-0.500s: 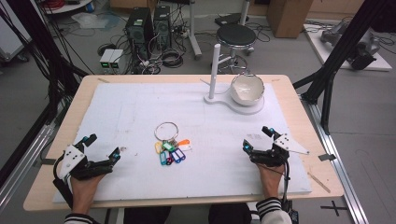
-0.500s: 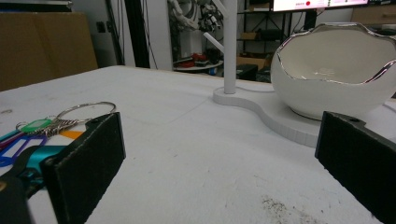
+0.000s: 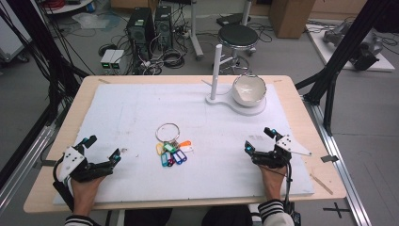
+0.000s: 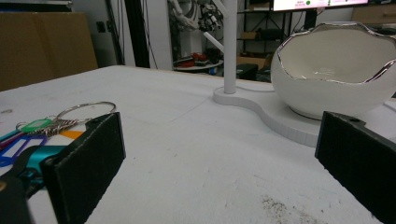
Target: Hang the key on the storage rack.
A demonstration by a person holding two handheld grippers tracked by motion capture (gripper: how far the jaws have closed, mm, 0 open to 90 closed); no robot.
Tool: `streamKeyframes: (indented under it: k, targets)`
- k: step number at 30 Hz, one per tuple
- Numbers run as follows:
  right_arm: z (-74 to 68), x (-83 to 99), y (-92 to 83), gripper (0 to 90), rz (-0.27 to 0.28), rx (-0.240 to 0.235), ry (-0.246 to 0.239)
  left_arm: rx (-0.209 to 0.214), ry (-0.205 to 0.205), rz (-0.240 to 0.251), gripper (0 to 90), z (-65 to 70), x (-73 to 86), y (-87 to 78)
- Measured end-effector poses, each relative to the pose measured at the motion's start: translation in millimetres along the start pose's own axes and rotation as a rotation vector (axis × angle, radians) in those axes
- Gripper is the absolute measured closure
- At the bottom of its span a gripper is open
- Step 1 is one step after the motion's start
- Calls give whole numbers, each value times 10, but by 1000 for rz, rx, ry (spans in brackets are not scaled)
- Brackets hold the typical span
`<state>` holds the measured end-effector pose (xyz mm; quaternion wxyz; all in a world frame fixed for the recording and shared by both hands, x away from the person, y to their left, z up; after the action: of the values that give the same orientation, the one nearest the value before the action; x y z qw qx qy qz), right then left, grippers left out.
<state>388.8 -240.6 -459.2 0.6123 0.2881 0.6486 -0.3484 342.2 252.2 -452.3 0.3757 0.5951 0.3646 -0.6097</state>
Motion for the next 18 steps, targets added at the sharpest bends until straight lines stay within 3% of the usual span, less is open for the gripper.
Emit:
streamKeyframes:
  k: [6, 9, 13, 18]
  targets:
    - [0, 0, 0, 11, 0, 0, 0, 1, -23, -11, 17, -26, -1, 16]
    - [2, 0, 1, 11, 0, 2, 0, 18, 1, -48, 17, -20, -45, 48]
    - [1, 0, 0, 11, -1, 2, 0, 42, 35, -93, 17, -16, -209, 122]
    - [2, -2, 1, 11, 1, 3, 4, 65, 29, -179, 17, -51, -419, 285]
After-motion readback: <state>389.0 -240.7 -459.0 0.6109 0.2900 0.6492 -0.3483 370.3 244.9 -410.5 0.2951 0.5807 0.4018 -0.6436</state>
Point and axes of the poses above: each handheld gripper's, and its own axes: y roughly forward along the jaws, x roughly out of its underside, z roughly to its right, the point moved 9 cm from there along y, roughly forward along the jaws, and after that the axes turned 3 degrees about -y, right-handed, at the moved point
